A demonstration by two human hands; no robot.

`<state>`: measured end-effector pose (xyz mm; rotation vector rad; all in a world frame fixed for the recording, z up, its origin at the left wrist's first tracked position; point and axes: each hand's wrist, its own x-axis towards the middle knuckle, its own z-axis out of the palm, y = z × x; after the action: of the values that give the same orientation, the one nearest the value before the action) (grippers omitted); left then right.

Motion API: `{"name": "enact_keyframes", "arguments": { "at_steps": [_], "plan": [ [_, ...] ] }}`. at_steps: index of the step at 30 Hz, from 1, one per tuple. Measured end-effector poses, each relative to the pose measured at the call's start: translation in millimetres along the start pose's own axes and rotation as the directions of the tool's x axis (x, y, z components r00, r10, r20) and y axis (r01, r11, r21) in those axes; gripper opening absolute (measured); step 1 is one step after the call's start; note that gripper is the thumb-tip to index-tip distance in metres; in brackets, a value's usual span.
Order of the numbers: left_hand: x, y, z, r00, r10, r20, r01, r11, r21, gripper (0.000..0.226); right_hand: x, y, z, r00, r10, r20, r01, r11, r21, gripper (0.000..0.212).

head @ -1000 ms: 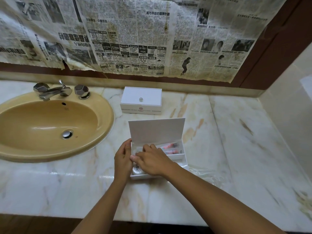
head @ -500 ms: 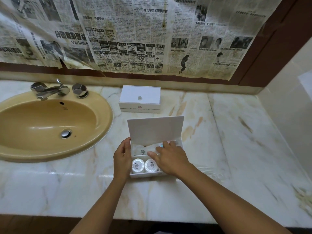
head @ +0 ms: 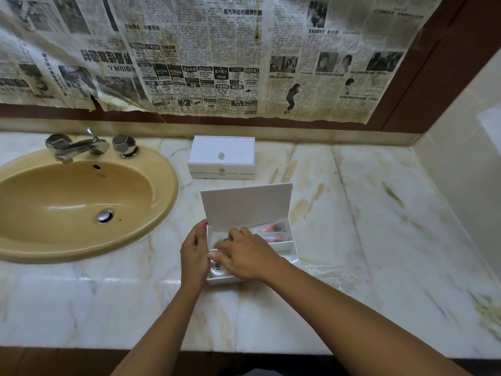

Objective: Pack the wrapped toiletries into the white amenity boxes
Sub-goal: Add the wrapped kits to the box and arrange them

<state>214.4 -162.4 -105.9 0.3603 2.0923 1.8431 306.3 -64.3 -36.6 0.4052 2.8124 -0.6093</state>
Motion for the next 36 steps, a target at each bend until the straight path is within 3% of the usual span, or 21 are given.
{"name": "enact_keyframes", "arguments": {
  "at_steps": [9, 15, 19, 22, 25, 29, 32, 36],
  "plan": [
    [-0.6, 0.9, -0.1, 1.000, 0.022, -0.002, -0.022, 0.999, 0.042, 0.031, -6.0, 6.8, 4.3, 0.996, -0.016, -0.084, 0.018, 1.000, 0.018, 0.051],
    [-1.3, 4.9, 0.2, 1.000, 0.030, -0.002, -0.030, 0.998, 0.054, 0.025, -29.8, 30.0, -9.3, 0.948, 0.026, -0.317, 0.027, 0.987, 0.160, 0.042],
    [-3.3, 7.5, 0.0, 0.999, 0.031, -0.006, -0.031, 0.998, 0.061, 0.024, -61.2, 66.6, -14.9, 0.831, 0.118, -0.543, 0.002, 0.977, 0.215, 0.036],
    [-4.2, 8.7, 0.7, 1.000, 0.030, -0.007, -0.030, 0.998, 0.055, 0.024, -89.3, 94.3, -3.5, 0.710, 0.224, -0.667, -0.142, 0.974, 0.176, 0.037],
    [-3.3, 7.3, 0.6, 1.000, 0.030, -0.008, -0.029, 0.998, 0.053, 0.024, -116.0, 111.6, 27.0, 0.688, 0.365, -0.627, -0.327, 0.928, 0.181, 0.049],
    [-4.0, 8.4, 0.9, 0.999, 0.036, -0.006, -0.036, 0.997, 0.061, 0.025, -133.9, 120.4, 67.4, 0.776, 0.483, -0.407, -0.480, 0.869, 0.116, 0.070],
    [-5.4, 10.2, 1.3, 0.999, 0.044, -0.001, -0.044, 0.996, 0.077, 0.026, -129.0, 124.6, 78.9, 0.794, 0.548, -0.263, -0.539, 0.835, 0.112, 0.079],
    [-5.2, 10.8, 0.3, 0.999, 0.039, 0.002, -0.039, 0.996, 0.078, 0.027, -107.2, 127.3, 73.1, 0.793, 0.551, -0.260, -0.543, 0.833, 0.109, 0.082]
  ]
}}
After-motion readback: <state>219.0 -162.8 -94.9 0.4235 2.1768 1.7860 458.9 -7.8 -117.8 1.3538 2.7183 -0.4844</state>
